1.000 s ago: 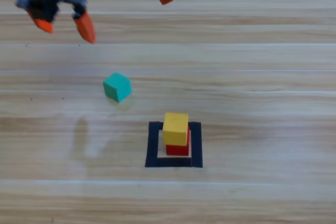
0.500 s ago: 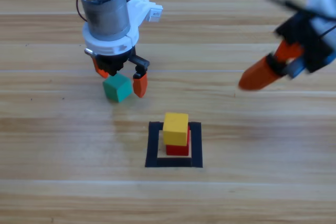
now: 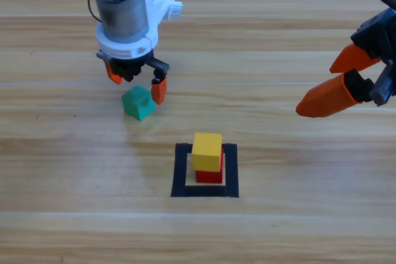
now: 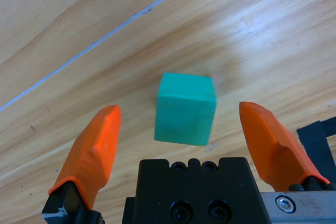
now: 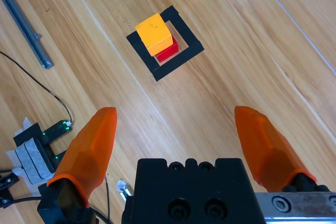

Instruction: Stack the blocks in the rectangular block: red at the bottom, yellow in the middle, green on top

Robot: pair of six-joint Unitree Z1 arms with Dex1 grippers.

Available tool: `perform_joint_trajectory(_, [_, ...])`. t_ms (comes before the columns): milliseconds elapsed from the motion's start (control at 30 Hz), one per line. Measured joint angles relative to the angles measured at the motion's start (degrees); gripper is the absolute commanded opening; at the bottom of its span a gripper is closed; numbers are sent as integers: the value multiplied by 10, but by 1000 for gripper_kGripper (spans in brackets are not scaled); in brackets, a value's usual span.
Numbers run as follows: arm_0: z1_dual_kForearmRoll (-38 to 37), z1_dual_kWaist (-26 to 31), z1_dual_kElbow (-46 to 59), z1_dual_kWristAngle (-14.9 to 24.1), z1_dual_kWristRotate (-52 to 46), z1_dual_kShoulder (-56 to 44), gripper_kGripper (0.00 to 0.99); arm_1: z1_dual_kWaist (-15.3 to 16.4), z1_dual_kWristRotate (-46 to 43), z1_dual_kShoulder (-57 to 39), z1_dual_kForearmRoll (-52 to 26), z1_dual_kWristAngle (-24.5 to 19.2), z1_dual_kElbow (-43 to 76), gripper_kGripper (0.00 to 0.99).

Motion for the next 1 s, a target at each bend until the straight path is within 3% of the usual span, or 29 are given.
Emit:
perform_joint_trajectory(733, [-23, 19, 30, -19, 9, 15, 925, 0, -9, 0, -12, 7, 8, 986])
perform_joint_trajectory(900, [-33, 18, 35, -19, 8, 15, 752, 0, -12, 0, -12, 7, 8, 986])
perform_joint_trajectory(1000, [-38, 18, 37, -19, 8, 15, 515, 0, -13, 0, -12, 7, 8, 986])
